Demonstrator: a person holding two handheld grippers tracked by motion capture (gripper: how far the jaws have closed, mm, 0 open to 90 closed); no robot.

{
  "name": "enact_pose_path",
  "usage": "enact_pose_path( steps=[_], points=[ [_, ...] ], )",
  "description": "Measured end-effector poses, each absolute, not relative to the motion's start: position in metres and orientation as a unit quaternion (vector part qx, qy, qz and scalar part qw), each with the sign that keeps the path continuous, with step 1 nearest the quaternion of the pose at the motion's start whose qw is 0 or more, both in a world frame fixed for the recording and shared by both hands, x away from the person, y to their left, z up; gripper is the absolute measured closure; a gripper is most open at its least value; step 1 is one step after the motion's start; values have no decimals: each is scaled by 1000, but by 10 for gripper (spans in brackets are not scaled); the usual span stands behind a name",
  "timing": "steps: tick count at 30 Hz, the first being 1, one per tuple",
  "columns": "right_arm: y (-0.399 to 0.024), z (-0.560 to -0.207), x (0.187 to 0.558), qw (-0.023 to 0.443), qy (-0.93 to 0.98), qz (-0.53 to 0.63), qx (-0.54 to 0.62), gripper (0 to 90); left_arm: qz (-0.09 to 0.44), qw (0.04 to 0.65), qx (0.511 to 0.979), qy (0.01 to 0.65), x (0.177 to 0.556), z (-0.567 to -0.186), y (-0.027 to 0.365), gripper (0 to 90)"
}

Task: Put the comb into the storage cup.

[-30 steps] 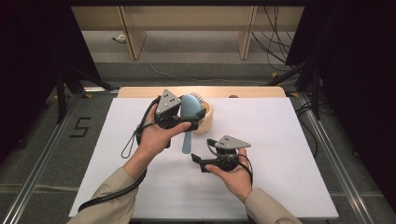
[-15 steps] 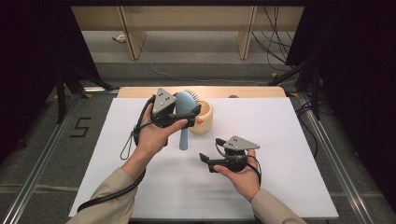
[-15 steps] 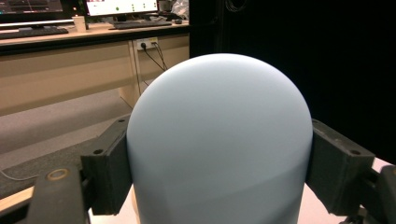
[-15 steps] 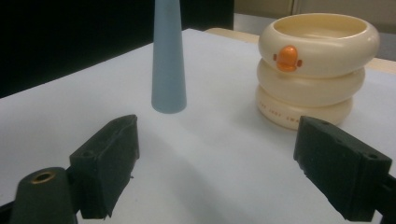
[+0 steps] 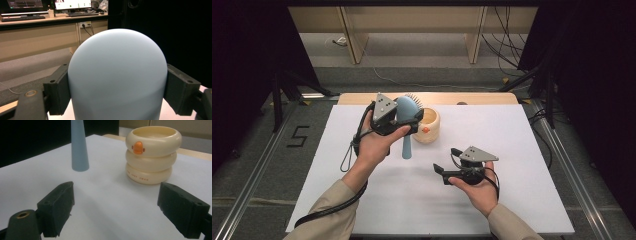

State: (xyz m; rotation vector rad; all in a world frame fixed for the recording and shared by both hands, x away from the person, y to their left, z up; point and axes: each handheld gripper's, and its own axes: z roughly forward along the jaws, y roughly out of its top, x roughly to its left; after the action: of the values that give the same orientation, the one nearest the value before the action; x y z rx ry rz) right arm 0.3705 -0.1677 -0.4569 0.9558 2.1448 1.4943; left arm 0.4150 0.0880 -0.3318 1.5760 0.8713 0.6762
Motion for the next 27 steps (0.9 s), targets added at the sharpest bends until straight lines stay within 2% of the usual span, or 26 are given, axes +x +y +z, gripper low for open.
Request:
enact_pose_path(
  steps=[27],
  points=[
    [-207,-454,357,203,751,524,346,151,307,575,652,386,423,-326,92,194]
  ],
)
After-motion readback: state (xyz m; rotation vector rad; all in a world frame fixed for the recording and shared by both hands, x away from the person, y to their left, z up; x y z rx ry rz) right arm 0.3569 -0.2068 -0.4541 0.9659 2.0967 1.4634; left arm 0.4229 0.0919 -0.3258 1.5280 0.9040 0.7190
